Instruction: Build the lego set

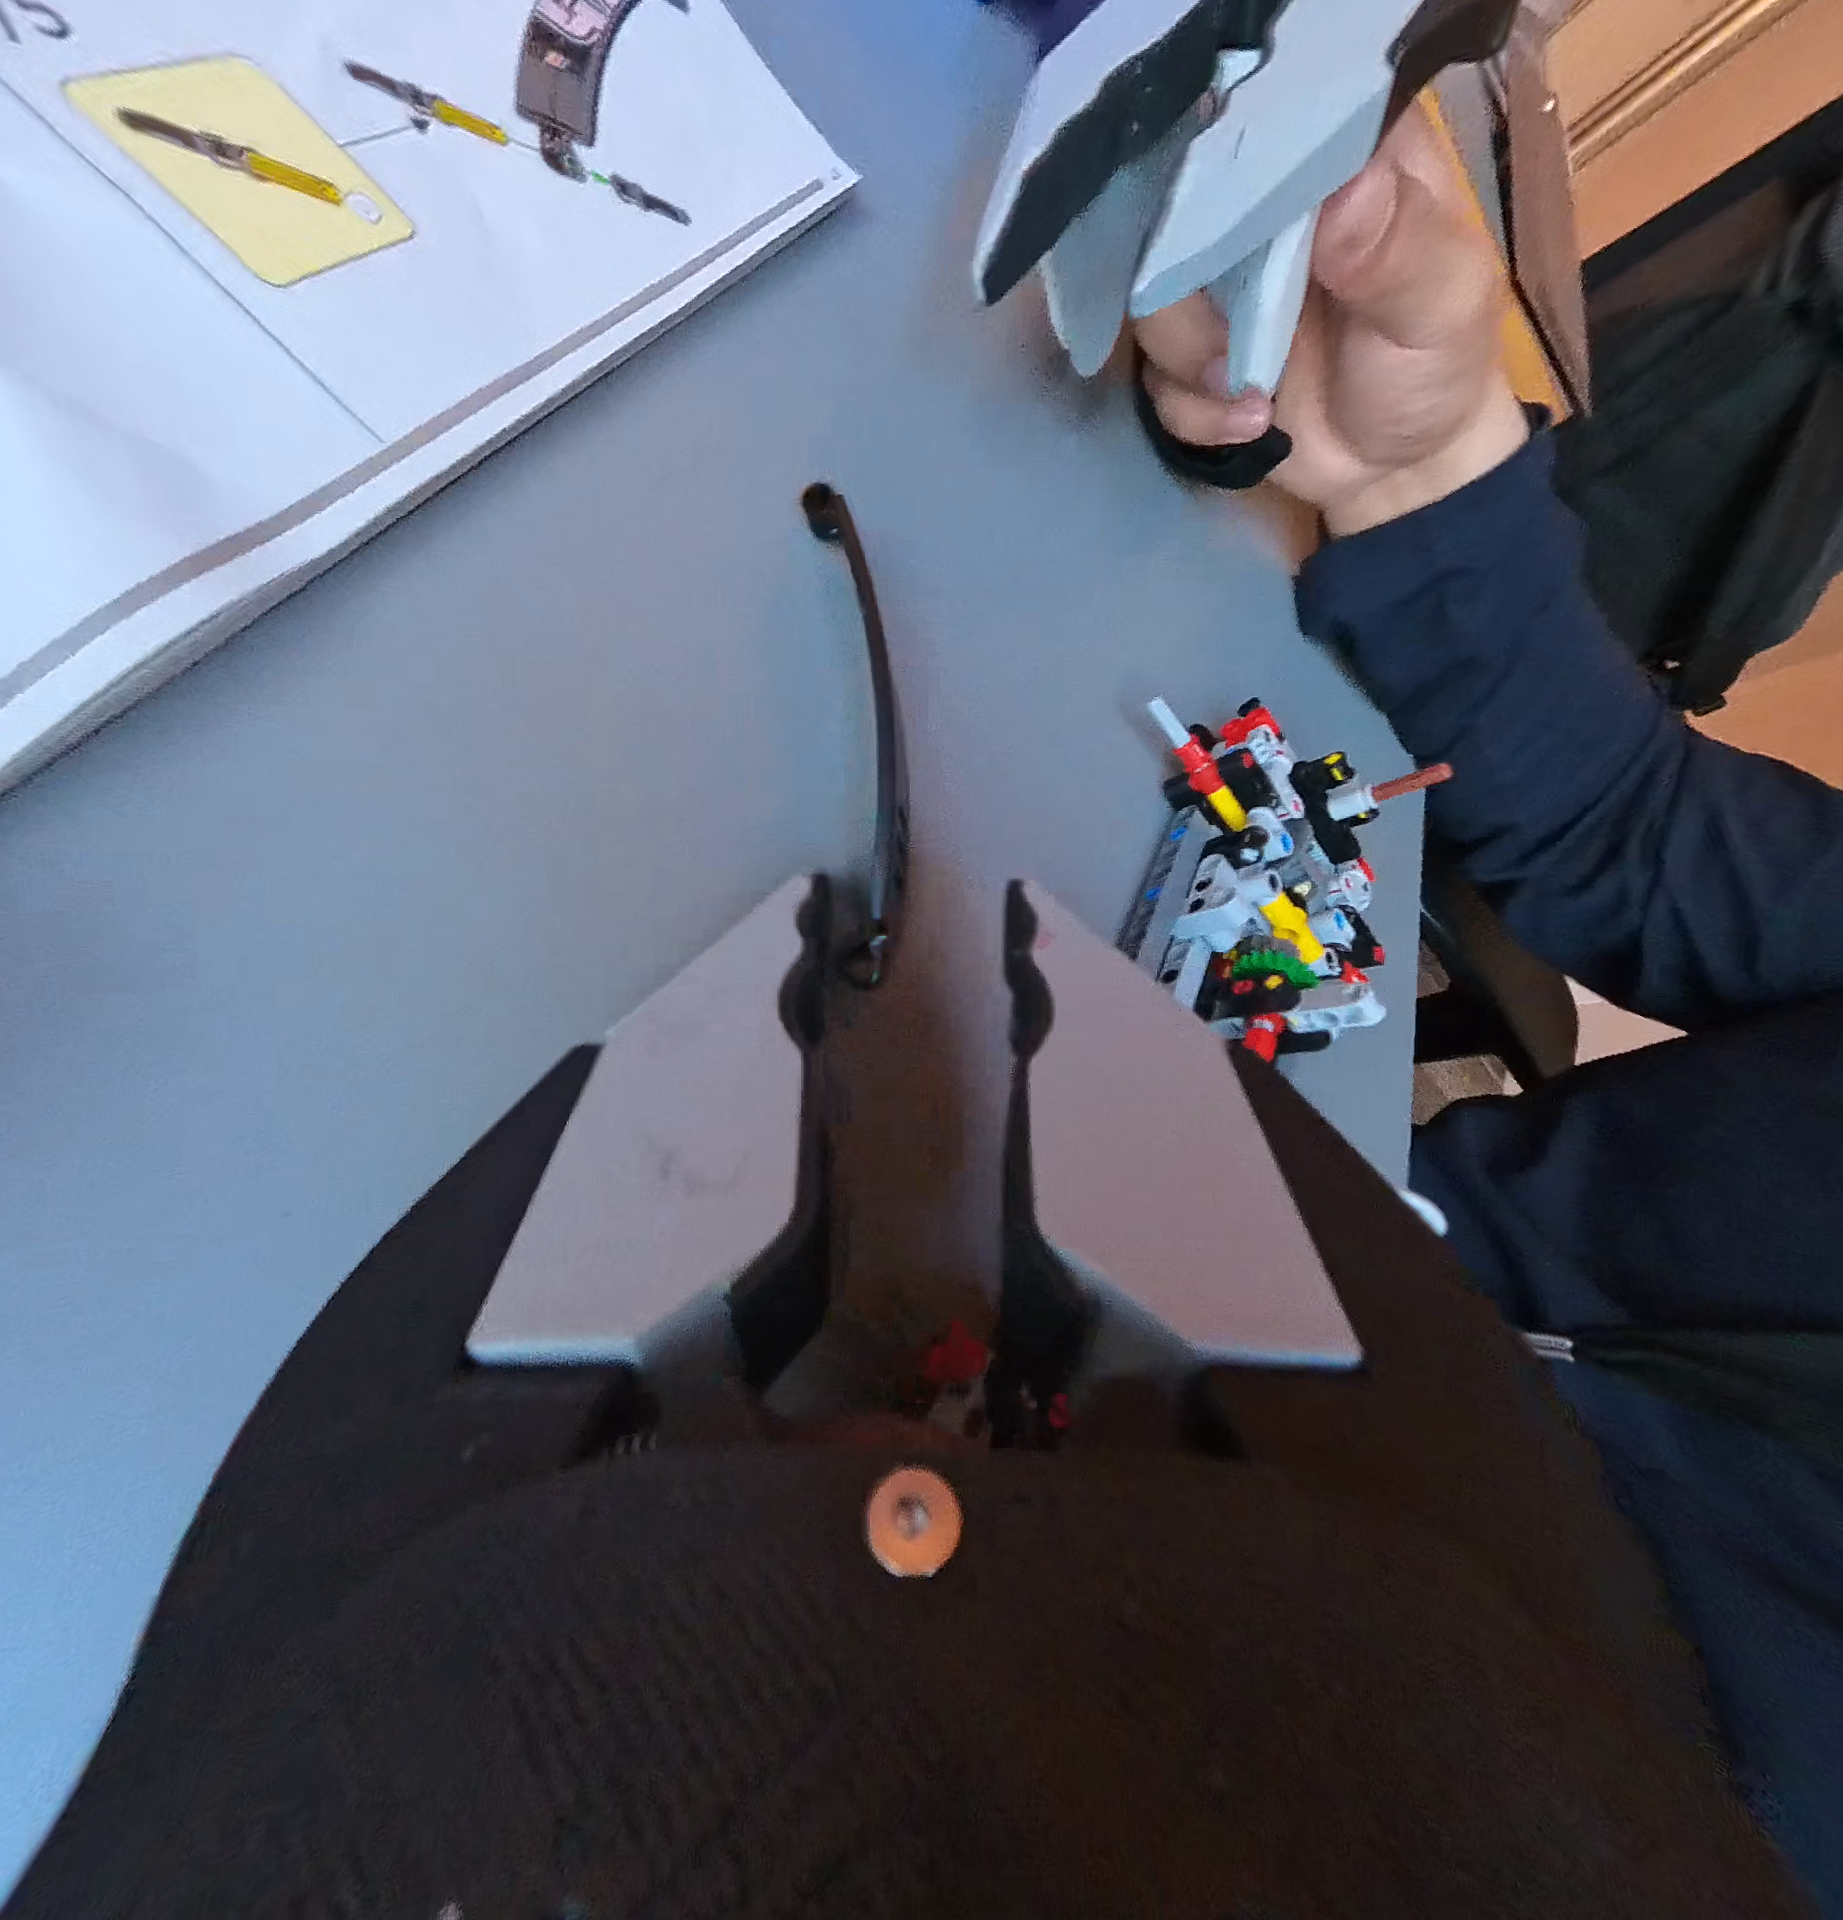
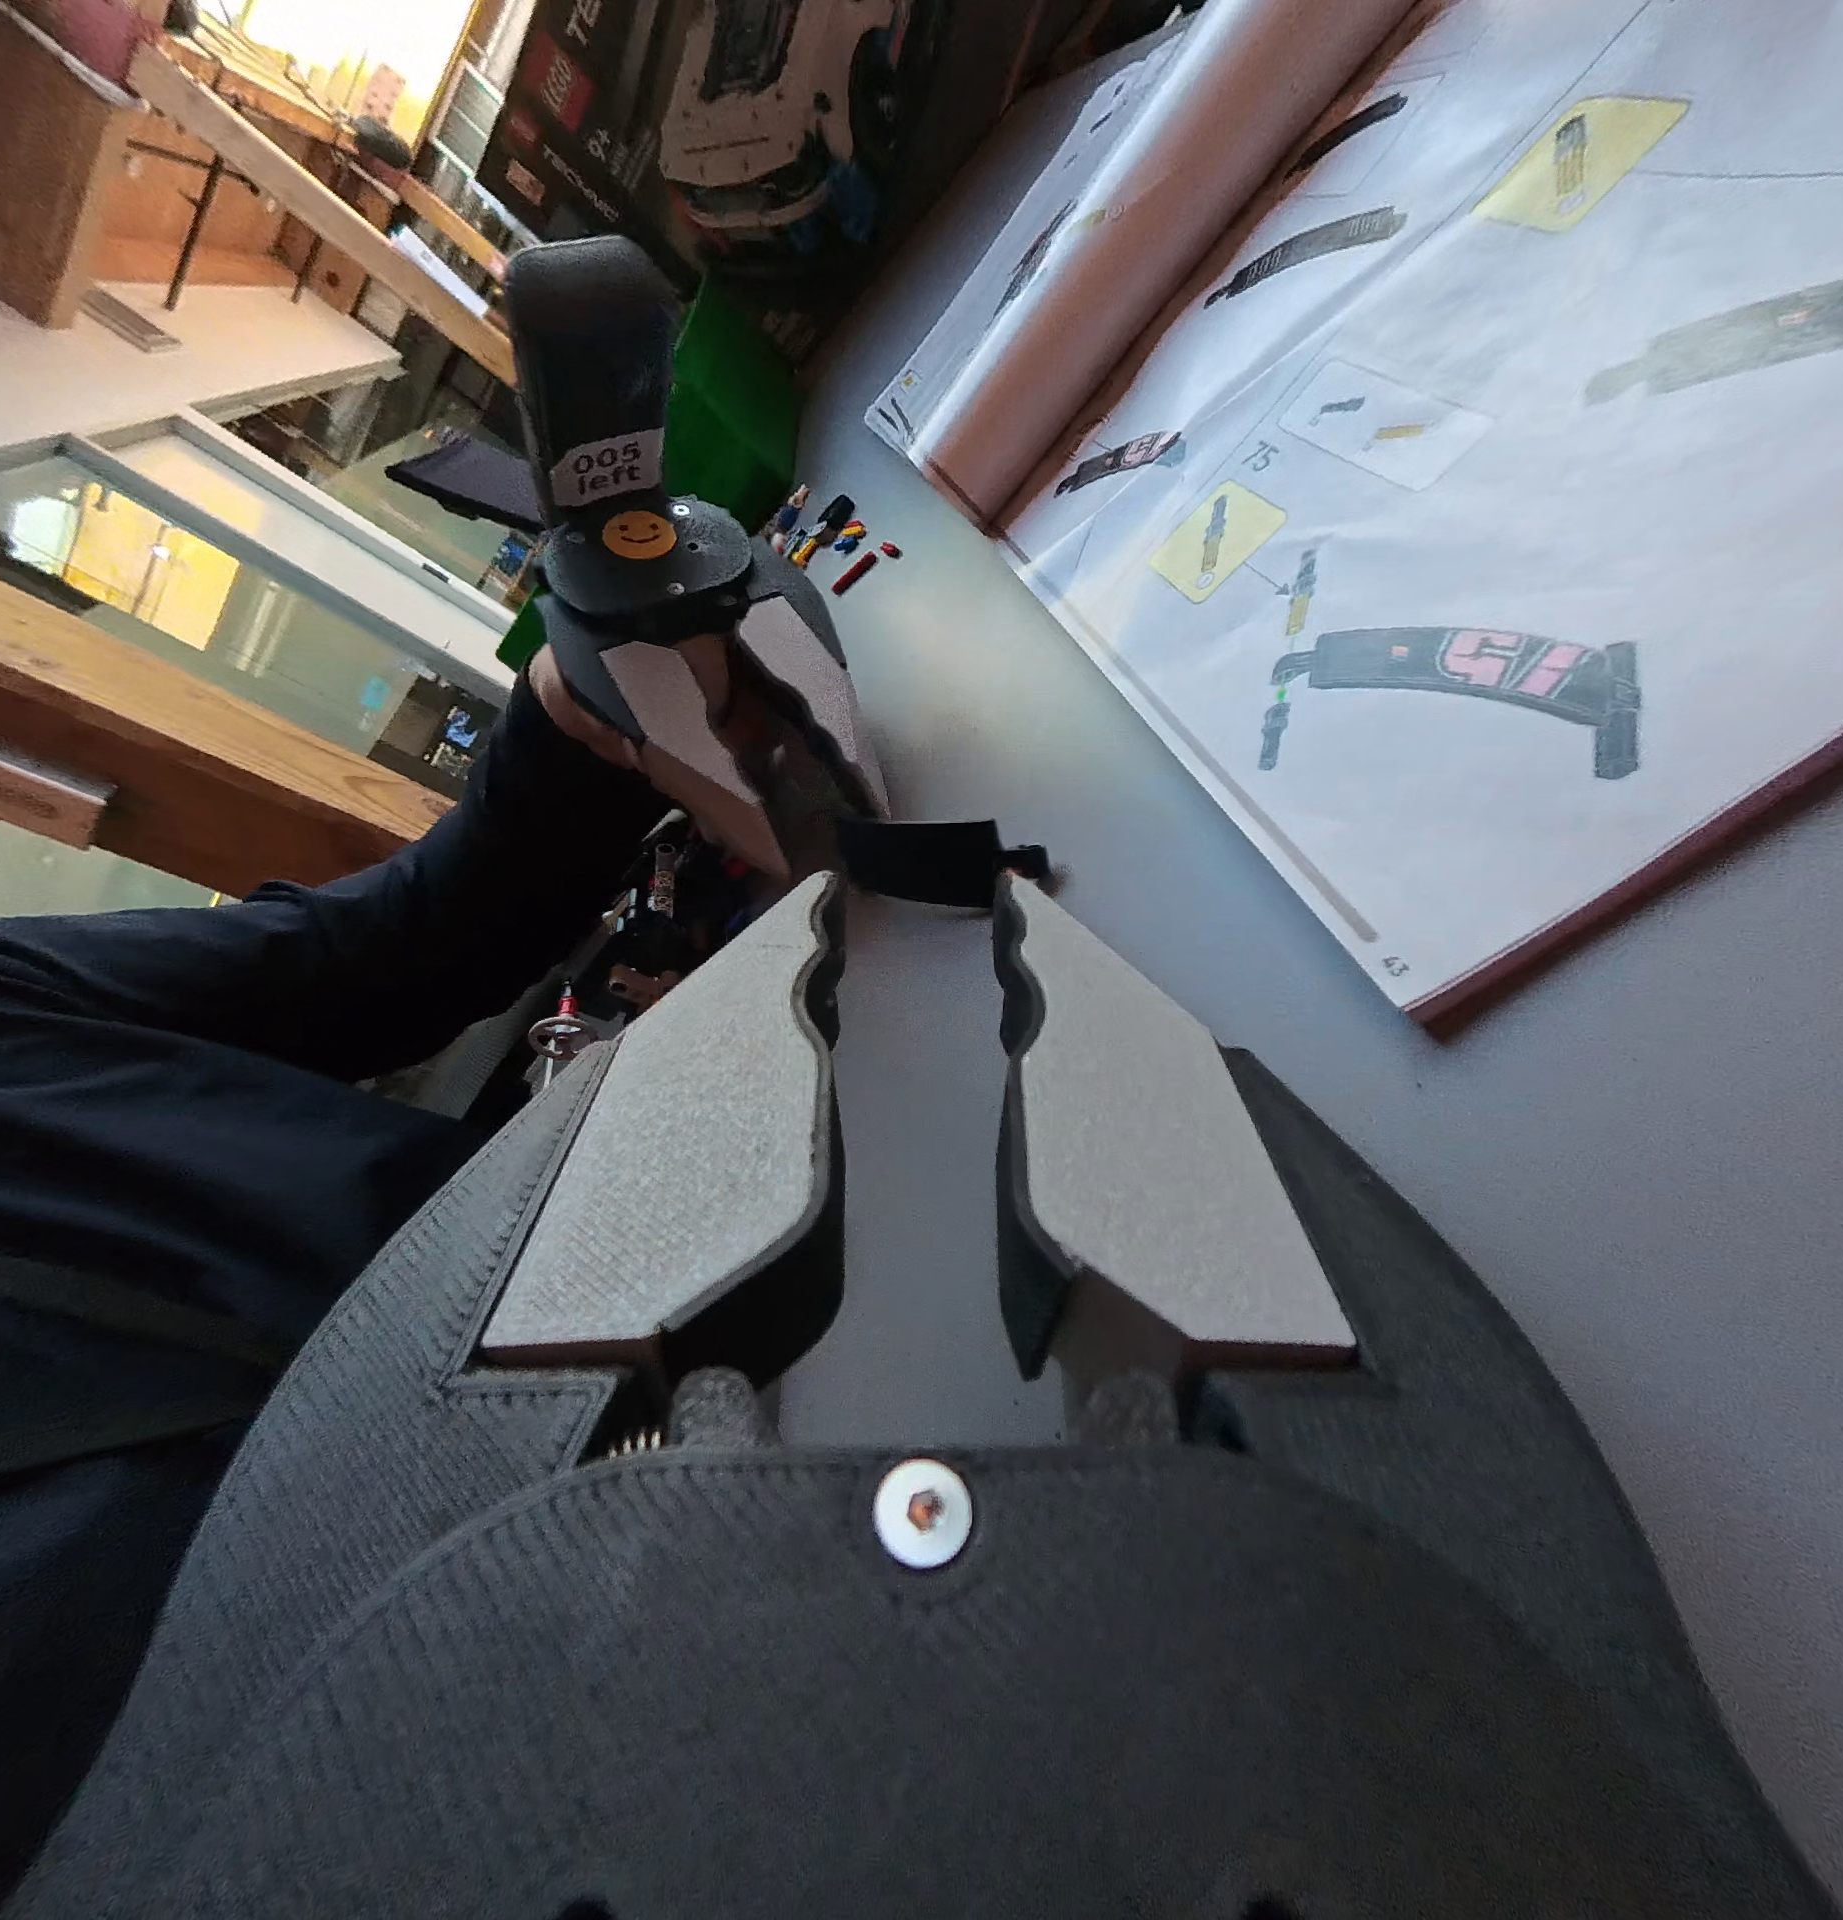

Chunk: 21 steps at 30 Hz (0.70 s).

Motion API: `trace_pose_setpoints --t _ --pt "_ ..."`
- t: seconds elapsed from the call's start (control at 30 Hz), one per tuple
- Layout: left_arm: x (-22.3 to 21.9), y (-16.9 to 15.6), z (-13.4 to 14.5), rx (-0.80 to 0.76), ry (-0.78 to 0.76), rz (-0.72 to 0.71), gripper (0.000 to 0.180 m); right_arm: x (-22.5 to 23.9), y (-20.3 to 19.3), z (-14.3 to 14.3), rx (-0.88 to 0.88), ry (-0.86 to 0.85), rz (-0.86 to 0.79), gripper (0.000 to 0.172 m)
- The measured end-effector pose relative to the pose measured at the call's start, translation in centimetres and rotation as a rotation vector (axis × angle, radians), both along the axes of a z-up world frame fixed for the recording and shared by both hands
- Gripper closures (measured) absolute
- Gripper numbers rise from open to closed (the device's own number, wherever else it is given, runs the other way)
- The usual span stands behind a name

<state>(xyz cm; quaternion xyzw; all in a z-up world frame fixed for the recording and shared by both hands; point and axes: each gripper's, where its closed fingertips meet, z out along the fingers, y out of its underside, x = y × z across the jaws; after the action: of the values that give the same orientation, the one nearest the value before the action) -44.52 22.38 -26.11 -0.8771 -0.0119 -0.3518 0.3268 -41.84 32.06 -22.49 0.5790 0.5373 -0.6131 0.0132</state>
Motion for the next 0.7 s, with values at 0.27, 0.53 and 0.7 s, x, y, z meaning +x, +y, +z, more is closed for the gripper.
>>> trace_pose_setpoints --t 0.27,0.53,0.7 --pt "-4.5 -0.8 0.5 0.045 0.185 0.115 0.139 -0.1 -0.3 -1.4 0.158 -0.013 0.015 0.146" --pt "-5.8 -0.6 1.4 0.121 0.392 0.175 0.138 -0.3 -0.5 -0.2 0.351 0.164 0.038 0.146" --pt "-6.3 -0.7 1.5 0.143 0.348 0.206 0.139 0.1 -1.1 0.3 0.377 0.217 0.059 0.146"
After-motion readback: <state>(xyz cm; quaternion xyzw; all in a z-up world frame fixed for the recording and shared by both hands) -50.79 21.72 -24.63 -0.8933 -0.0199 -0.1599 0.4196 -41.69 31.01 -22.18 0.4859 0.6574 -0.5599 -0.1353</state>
